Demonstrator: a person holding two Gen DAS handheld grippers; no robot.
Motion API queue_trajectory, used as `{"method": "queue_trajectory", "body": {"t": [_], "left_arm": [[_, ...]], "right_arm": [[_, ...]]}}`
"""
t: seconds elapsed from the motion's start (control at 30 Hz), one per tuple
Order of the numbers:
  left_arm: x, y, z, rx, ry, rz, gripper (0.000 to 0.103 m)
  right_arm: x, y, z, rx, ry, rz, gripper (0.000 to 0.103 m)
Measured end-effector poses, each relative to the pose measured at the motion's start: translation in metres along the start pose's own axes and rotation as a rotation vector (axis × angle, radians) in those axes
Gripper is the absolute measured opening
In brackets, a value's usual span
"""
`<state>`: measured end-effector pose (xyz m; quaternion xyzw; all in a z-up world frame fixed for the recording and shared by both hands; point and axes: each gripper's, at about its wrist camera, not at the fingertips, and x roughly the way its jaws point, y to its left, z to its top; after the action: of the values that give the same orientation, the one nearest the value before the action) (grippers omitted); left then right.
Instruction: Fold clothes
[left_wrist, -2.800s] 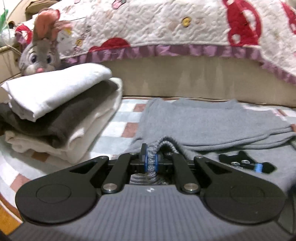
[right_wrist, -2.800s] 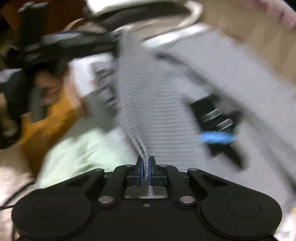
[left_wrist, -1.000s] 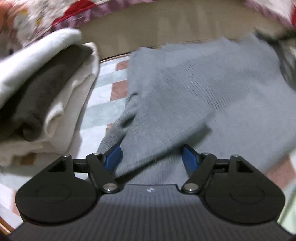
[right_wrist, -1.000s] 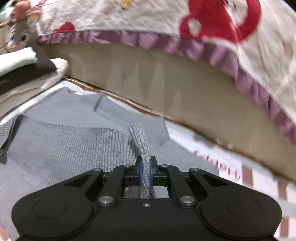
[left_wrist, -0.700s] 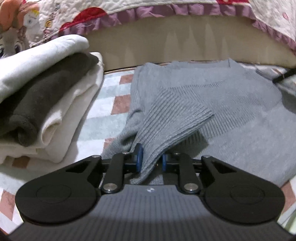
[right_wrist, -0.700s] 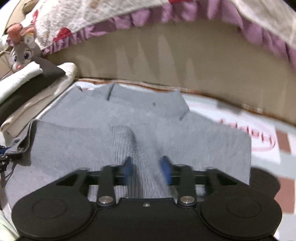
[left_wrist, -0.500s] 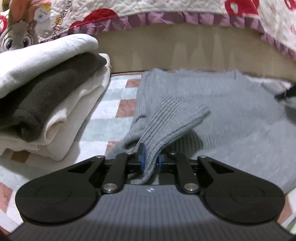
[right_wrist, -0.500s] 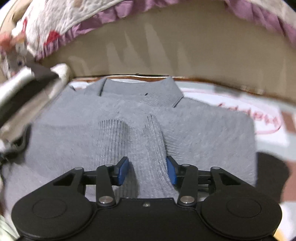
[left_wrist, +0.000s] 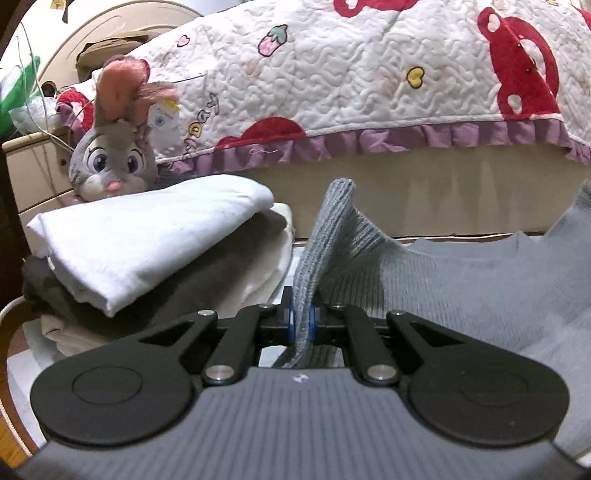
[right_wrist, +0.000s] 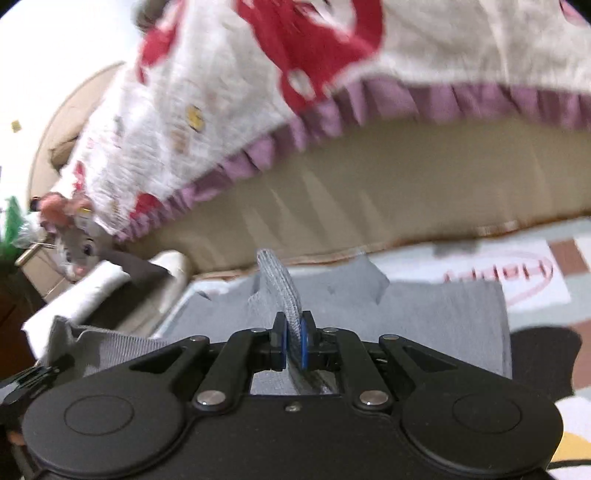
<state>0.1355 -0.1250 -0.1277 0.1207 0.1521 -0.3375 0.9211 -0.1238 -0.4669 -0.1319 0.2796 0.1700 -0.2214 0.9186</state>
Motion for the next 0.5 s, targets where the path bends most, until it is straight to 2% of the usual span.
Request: {"method": "queue_trajectory", "body": {"t": [0.07, 0.17, 0.23, 0.3, 0.5], "left_arm": [[0.001, 0.001, -0.006, -0.011, 0.005, -0.02, 0.006], [0.007, -0.013, -0.006, 0.029, 0.002, 0.0, 0.006], [0.013, -0.026, 0.011, 0.053, -0.025, 0.043, 0.006], [0.014, -0.036, 0.038, 0.03, -0.084, 0.013, 0.006], [0.05, -0.071, 0.097, 0.098, -0.185, -0.023, 0.006]], "right_arm": [[-0.004, 0.0, 0.0, -0.012, -0.006, -0.009, 0.009], [-0.003, -0.011, -0.001, -0.003, 0.001, -0.039, 0.009], [-0.002, -0.013, 0.001, -0.015, 0.001, -0.057, 0.009], [-0.003, -0.016, 0.007, -0.014, -0.017, -0.059, 0.009], [-0.016, -0.034, 0.035, -0.004, -0.11, -0.109, 0.009]]}}
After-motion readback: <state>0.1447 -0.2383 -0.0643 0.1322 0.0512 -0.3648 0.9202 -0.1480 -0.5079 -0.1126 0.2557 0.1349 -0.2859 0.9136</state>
